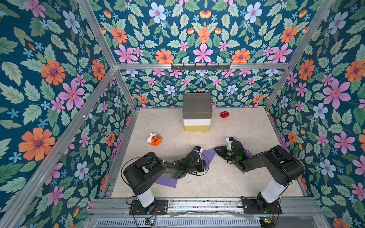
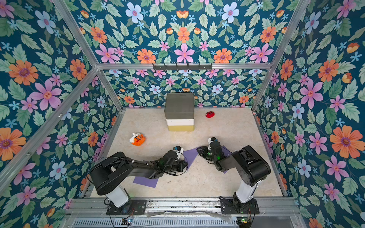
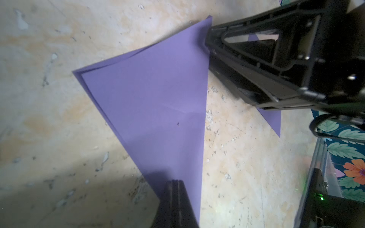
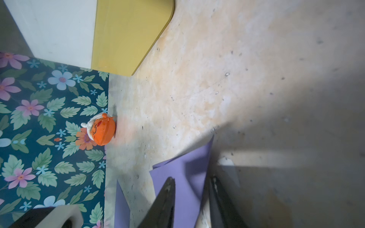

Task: Fold the square paper diagonally
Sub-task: Pick up the paper from the center of the board.

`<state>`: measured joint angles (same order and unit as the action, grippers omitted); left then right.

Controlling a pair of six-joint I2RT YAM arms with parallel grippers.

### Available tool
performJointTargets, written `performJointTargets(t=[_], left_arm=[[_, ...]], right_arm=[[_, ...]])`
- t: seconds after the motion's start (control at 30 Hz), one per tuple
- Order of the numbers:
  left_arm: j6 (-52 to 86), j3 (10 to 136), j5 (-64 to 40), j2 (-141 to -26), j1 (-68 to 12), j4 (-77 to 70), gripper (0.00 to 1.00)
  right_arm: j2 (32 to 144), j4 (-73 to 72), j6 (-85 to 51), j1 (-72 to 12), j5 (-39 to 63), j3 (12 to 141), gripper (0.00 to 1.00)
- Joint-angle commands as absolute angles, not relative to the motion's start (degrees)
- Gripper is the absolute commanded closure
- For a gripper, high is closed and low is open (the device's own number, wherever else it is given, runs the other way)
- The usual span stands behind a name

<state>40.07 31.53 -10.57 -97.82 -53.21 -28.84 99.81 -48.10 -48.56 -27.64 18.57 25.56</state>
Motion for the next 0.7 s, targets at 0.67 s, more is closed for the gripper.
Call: performJointTargets(t=[0.67], left_arm=[[39.41,30.65,-9.33,-98.0,-53.35,-13.8,1.0]], right_arm=[[103.66,-55.02,-49.57,-27.64,18.82,27.26,0.92]])
